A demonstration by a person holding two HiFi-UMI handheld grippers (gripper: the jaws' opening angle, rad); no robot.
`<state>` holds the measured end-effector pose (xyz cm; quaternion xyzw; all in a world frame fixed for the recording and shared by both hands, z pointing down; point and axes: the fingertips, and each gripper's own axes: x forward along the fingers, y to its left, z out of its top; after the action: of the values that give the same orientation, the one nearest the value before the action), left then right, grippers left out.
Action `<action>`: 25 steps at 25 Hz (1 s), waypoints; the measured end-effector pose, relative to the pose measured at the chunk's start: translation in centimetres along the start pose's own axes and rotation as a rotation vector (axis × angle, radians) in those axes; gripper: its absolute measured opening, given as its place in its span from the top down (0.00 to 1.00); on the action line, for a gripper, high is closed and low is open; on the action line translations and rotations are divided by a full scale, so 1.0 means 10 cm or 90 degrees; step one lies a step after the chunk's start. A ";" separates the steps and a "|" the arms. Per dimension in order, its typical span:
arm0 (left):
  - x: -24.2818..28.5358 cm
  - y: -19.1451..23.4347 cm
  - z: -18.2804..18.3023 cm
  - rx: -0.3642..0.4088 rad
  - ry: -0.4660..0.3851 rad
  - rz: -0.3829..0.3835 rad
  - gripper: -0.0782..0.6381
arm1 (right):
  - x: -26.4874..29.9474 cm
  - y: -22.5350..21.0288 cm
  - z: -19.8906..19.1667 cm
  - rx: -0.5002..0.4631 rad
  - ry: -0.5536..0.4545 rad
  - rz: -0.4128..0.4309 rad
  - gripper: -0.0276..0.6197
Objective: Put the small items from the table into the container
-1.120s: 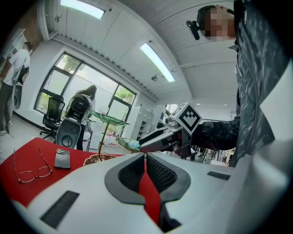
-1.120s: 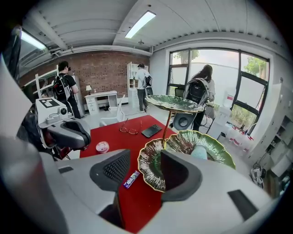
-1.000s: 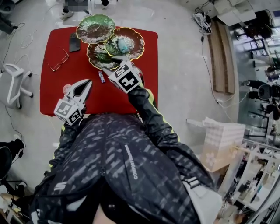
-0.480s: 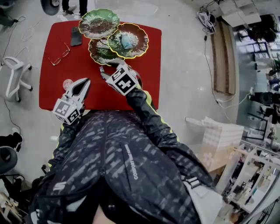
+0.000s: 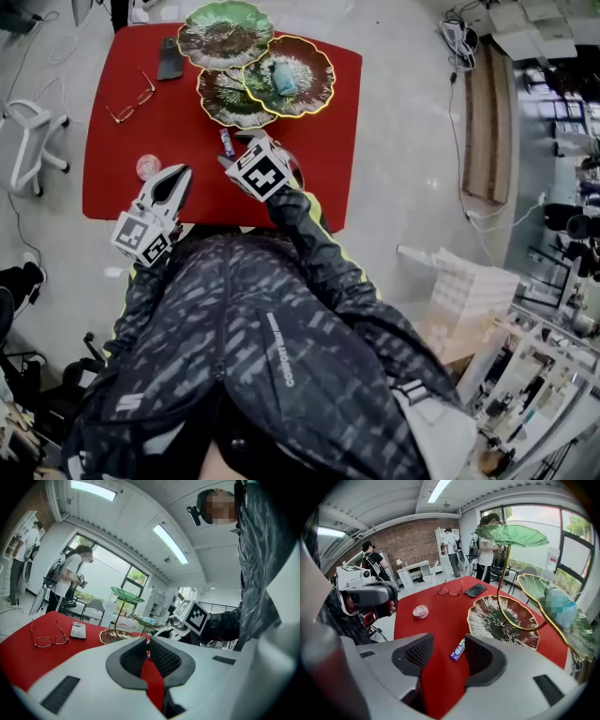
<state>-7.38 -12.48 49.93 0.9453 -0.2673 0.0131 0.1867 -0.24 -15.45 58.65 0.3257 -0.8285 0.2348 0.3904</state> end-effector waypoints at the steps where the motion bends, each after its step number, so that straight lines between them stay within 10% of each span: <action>1: -0.01 0.02 -0.01 -0.001 0.000 0.003 0.87 | 0.04 0.00 -0.03 0.002 0.006 0.001 0.63; 25: -0.23 0.21 -0.31 -0.042 0.028 0.048 0.87 | 0.75 -0.27 -0.65 0.091 0.144 -0.023 0.63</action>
<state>-10.16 -11.89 53.29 0.9273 -0.2992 0.0318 0.2228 1.31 -15.71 68.80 0.3389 -0.7545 0.3214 0.4611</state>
